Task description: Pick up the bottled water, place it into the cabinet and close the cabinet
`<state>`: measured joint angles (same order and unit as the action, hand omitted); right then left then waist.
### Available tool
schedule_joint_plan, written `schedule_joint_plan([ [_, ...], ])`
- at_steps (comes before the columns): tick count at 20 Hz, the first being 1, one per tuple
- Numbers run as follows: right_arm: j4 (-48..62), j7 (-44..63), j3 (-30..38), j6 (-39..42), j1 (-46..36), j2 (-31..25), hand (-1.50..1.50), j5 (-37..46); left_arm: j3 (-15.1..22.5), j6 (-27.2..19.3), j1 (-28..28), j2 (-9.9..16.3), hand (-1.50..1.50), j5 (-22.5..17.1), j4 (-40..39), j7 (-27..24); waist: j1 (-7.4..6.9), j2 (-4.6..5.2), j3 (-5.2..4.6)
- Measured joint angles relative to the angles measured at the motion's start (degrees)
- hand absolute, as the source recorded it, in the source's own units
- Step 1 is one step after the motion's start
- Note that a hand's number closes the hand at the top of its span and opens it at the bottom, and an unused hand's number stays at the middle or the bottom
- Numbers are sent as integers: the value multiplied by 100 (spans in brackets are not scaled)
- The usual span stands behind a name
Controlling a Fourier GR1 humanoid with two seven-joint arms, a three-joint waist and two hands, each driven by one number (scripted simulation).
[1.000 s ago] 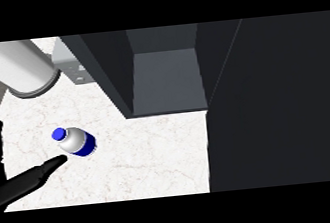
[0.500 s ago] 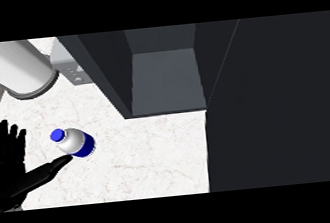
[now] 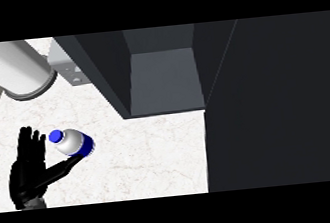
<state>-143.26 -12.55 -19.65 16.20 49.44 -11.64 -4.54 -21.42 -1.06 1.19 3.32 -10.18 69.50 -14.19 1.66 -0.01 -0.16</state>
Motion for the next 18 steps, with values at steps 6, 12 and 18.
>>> schedule_joint_plan([
  [6, -10, -312, -34, 36, 325, -107, -150, 50, -111, 468, 441, 102, -150, -52, -1422, -957, 11, 0, 0],
  [12, 2, -560, -41, 98, 477, -222, -150, 87, -232, 763, 1018, 267, 150, 37, -2891, -1955, 23, 15, -3],
  [18, 3, -824, -85, 150, 719, -317, -150, 112, -383, 1004, 1433, 441, 150, 74, -3998, -2864, 60, 24, -4],
])
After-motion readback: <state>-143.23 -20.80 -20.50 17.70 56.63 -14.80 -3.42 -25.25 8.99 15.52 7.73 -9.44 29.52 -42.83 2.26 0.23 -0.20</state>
